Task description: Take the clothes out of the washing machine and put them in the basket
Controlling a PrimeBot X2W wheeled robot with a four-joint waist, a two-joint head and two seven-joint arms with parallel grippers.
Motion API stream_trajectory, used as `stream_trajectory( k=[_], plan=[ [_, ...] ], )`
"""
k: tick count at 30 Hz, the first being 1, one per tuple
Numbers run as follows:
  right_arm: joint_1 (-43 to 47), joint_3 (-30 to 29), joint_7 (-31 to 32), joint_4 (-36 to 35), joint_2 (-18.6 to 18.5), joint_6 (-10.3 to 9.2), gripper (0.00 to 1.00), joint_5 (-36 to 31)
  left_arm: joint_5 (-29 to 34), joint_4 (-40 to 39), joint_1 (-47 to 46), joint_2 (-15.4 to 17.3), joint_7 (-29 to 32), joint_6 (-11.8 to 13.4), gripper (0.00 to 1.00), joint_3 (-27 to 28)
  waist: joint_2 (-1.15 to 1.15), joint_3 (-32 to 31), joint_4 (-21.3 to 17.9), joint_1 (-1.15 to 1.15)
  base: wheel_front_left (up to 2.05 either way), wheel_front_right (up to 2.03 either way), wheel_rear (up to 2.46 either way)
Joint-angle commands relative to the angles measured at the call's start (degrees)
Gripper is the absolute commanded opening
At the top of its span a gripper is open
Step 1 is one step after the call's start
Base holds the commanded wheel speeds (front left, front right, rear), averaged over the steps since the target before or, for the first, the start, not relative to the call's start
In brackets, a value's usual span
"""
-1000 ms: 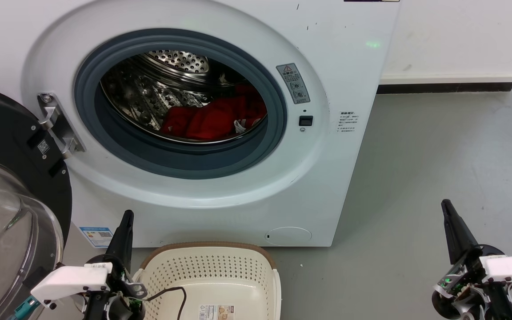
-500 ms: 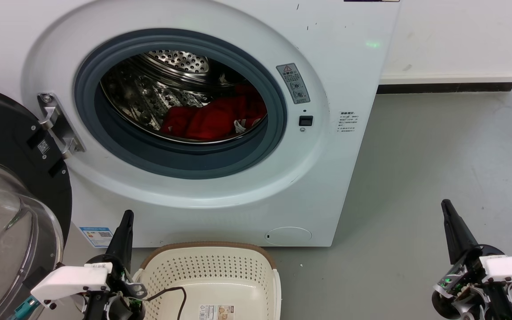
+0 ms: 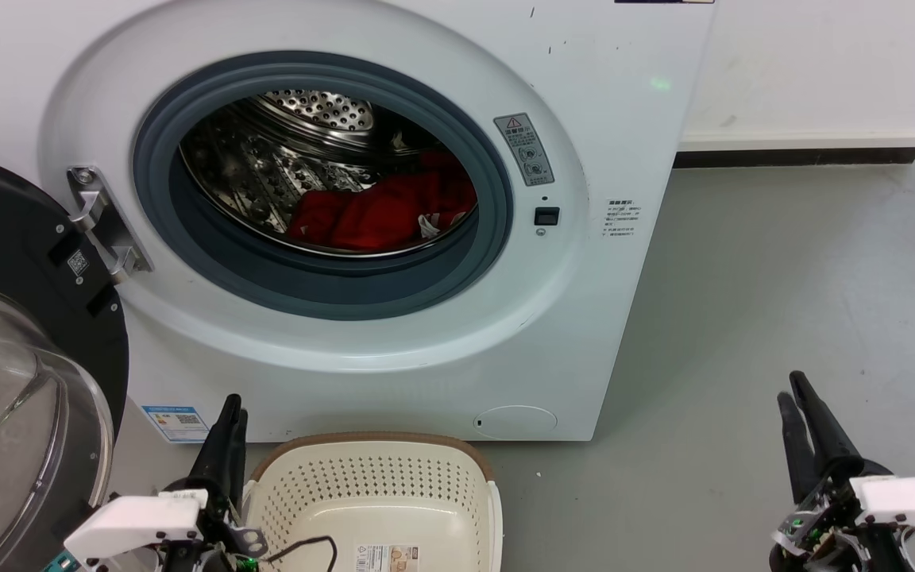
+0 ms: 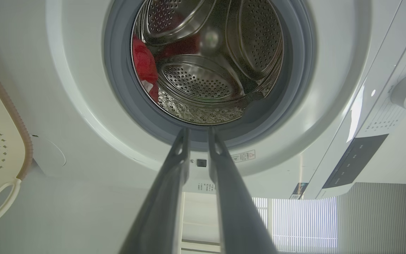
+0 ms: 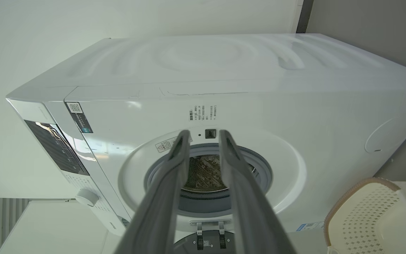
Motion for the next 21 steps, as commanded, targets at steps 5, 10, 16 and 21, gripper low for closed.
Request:
stream_trajectory(
  k=[5,10,16,21],
  plan=[
    [0.43,0.08,-1.35,-0.27,0.0,0.0,1.0,-1.32,1.37,-1.08,0.48,0.02,-1.37,0.0,1.0,-0.03,0.0,0.03,0.02,0.0,0.0,0.0,0.0],
    [0.72,-0.15,-2.79,-1.68,0.0,0.0,1.0,-6.31,5.97,-2.59,0.76,0.04,-2.8,0.14,1.0,0.6,0.0,0.08,0.01,0.0,0.0,0.0,0.0],
    [1.29,0.14,-4.4,-4.41,0.0,0.0,1.0,-14.15,13.15,-5.24,1.05,0.06,-4.41,1.52,1.0,0.43,0.0,0.17,0.02,0.0,0.0,0.0,0.0],
    [1.73,0.55,-5.69,-6.43,-0.01,0.0,1.0,-20.94,19.75,-7.22,1.48,0.08,-5.66,2.87,1.0,-0.15,0.0,0.23,0.03,0.0,0.0,0.0,0.0]
  ],
)
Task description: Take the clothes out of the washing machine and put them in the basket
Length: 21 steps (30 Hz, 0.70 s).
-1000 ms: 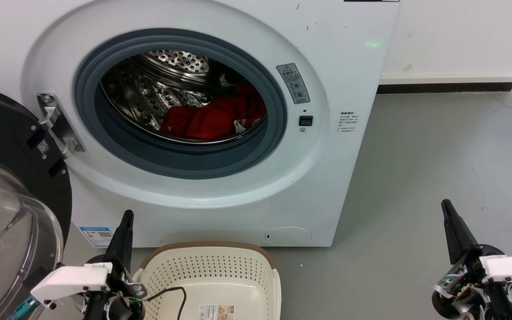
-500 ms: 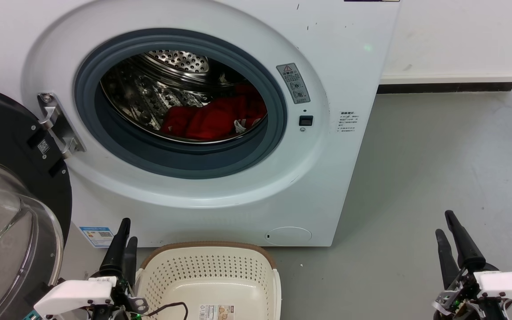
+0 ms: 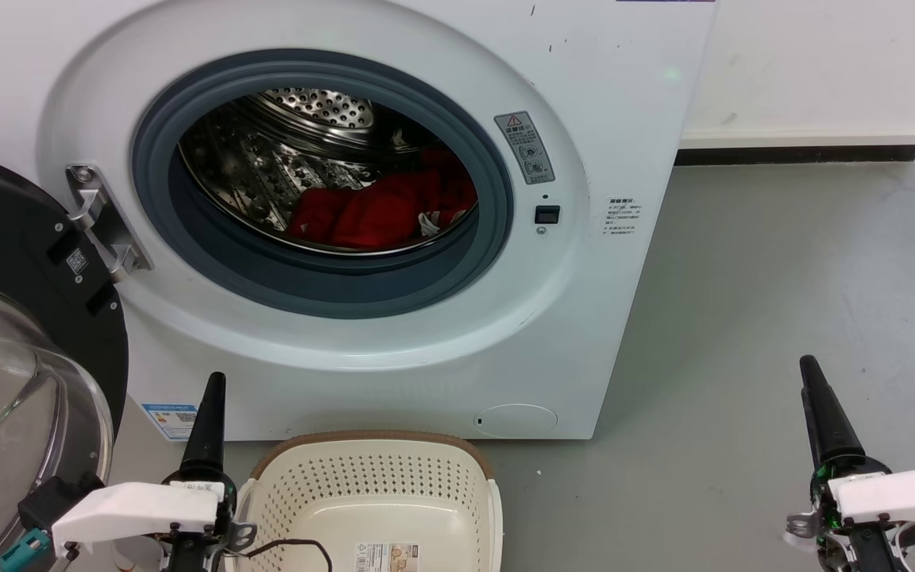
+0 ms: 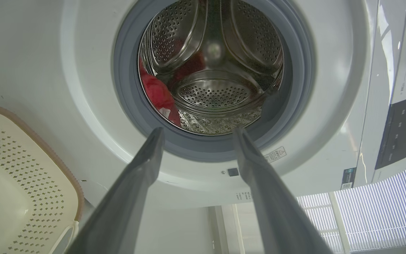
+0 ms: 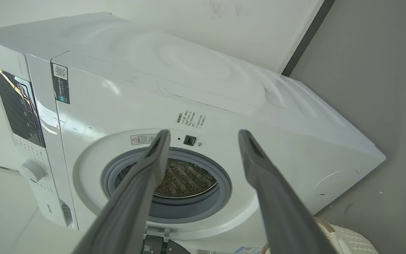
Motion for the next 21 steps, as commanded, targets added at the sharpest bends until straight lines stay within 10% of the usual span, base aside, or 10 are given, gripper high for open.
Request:
stream_trajectory(
  k=[1,21],
  plan=[
    [-0.32,0.2,-0.76,-1.91,-0.18,0.0,1.0,-3.12,3.04,-1.76,-0.31,0.18,-0.64,0.46,1.0,-0.23,0.0,0.01,0.01,0.0,0.0,0.0,0.0],
    [1.68,3.37,-5.15,-8.52,-0.19,0.0,1.0,-28.64,25.8,-6.42,1.84,0.25,-5.01,4.39,1.0,-3.72,0.0,-0.01,0.15,0.0,0.0,0.0,0.0]
  ],
)
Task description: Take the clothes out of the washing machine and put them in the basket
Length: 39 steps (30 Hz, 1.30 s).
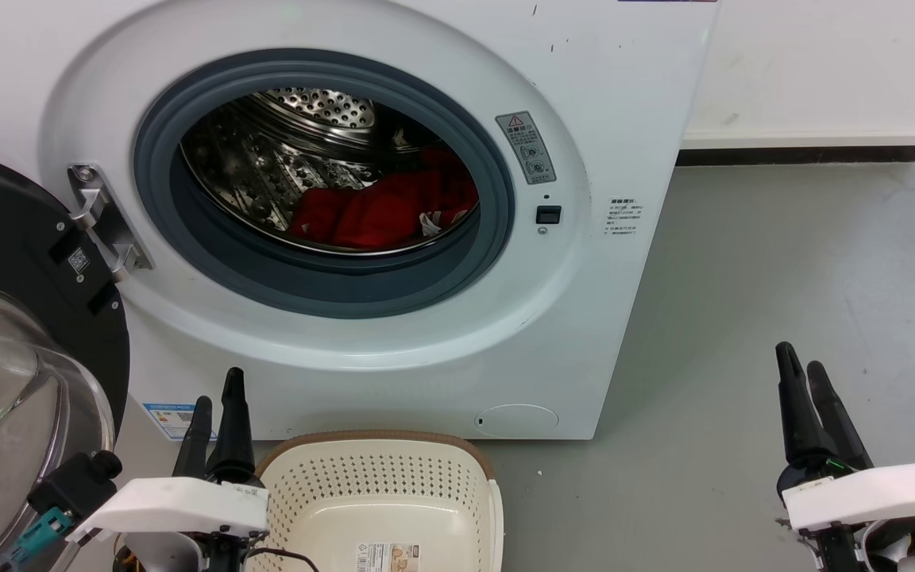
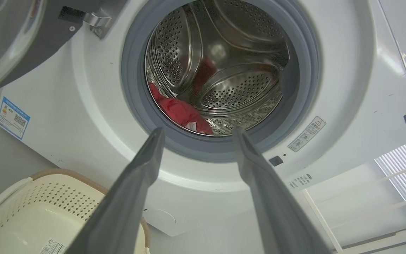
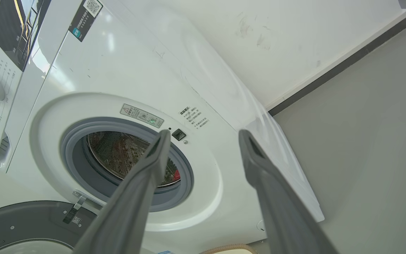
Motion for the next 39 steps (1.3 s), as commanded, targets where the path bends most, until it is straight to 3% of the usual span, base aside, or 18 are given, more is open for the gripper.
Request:
stream_trajectory(
  k=[1,24,39],
  plan=[
    [-0.1,0.42,-0.67,-1.59,-0.2,0.0,1.0,-2.98,2.59,-1.4,0.11,0.24,-0.69,0.4,1.0,-0.28,0.0,-0.02,0.02,0.0,0.0,0.0,0.0],
    [2.29,1.76,-4.56,-5.02,-0.21,0.0,1.0,-20.42,18.65,-4.0,2.65,0.75,-4.57,2.71,1.0,-2.64,0.0,-0.06,-0.01,0.0,0.0,0.0,0.0],
    [3.53,1.92,-6.77,-6.69,-0.21,0.0,1.0,-29.2,27.28,-4.57,3.98,0.65,-6.76,2.37,1.0,-3.12,0.0,0.19,-0.08,0.0,0.0,0.0,0.0]
  ],
)
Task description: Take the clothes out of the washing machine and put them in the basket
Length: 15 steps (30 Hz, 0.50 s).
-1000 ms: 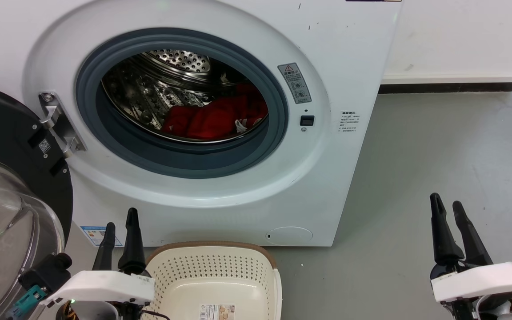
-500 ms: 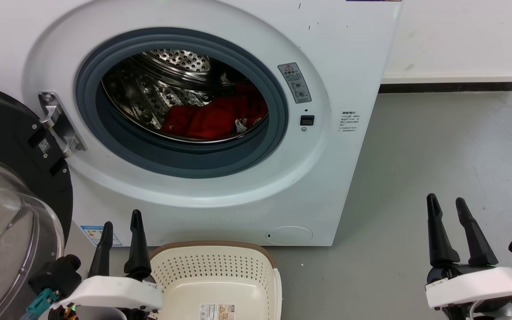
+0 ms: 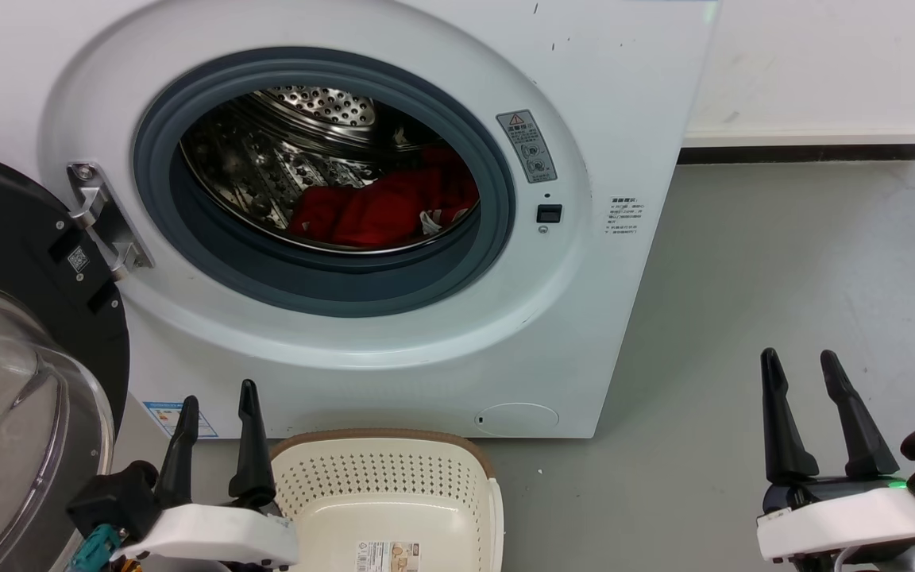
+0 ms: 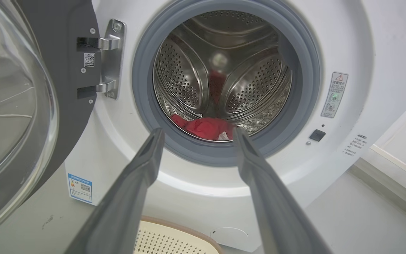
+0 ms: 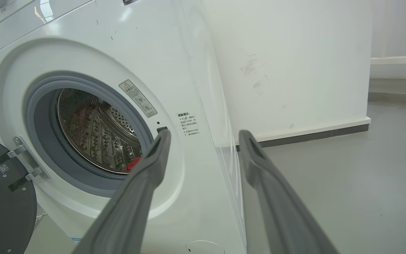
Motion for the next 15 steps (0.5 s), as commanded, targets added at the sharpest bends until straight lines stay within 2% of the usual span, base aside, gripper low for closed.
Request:
stream_trajectory(
  k=[1,15],
  plan=[
    [0.38,-0.09,-0.54,-0.85,-0.2,-0.02,1.0,-1.36,1.33,-0.74,0.39,0.22,-0.43,-0.17,1.0,-0.09,0.0,0.01,0.0,0.0,0.0,0.0,0.0],
    [1.44,-0.03,-2.32,-2.38,-0.19,-0.02,1.0,-8.12,8.23,-0.89,1.53,-0.03,-2.26,-0.15,1.0,0.17,0.0,0.14,-0.05,0.0,0.0,0.0,0.0]
  ],
)
